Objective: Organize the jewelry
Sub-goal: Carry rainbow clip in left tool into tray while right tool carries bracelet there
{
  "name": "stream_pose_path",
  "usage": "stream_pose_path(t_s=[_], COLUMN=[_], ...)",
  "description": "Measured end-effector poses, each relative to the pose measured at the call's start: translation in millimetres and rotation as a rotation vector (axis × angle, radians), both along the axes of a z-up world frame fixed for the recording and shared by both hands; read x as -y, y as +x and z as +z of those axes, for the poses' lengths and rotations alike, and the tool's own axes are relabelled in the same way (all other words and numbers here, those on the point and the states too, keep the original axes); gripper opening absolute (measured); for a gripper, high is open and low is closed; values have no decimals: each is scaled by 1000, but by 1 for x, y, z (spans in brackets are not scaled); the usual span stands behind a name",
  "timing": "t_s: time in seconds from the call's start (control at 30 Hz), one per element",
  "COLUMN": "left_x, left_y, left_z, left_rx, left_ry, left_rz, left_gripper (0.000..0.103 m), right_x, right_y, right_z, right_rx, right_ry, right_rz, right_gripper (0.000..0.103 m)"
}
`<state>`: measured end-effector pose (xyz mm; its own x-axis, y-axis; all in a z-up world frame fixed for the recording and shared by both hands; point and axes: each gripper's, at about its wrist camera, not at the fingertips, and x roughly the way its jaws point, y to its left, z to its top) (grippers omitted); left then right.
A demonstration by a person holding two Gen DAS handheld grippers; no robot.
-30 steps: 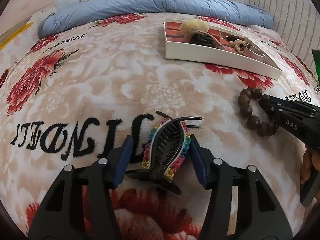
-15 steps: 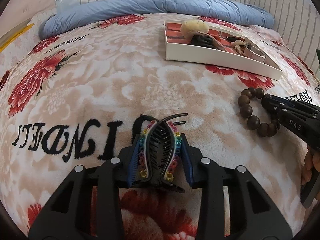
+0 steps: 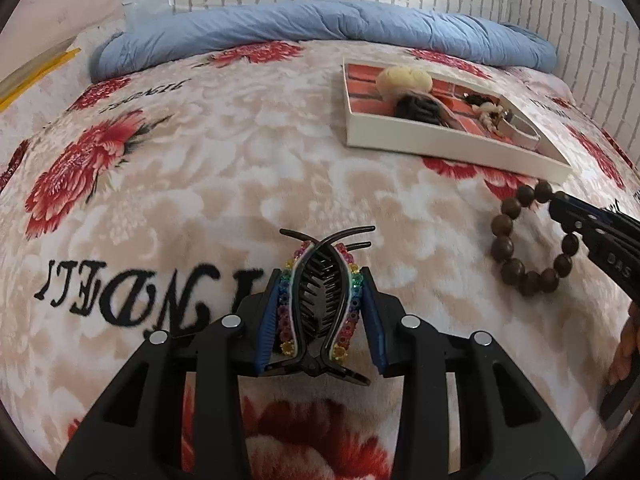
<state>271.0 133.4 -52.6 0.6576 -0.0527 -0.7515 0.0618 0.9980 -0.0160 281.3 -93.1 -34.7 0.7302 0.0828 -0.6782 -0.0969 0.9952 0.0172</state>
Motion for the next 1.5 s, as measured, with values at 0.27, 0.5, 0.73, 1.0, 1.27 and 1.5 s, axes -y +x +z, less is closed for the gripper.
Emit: stream_pose_path(t_s=[0.27,0.5,0.73,1.0,1.27,1.5], left_x=[13,55,106,140,155,169], left_y=[11,30,58,106,164,187], left_z=[30,75,110,105,88,52], left_rx=[61,129,206,230,232,208], left_ry=[-23,-42,-14,2,-59,-43], left_rz=[22,2,-50,-71,-83,-106], left_gripper=[36,36,36,36,36,36], right_x=[27,59,83,105,113,110], right_y=[1,7,20,62,114,149], right_z=[36,60,83,89,68,34], right_rx=[81,120,156,189,185,171], right_ry=[33,76,65,39,56,17], right_rz=[-6,-40,-50,-71,-86,-81], right_gripper=[19,19,19,19,19,19])
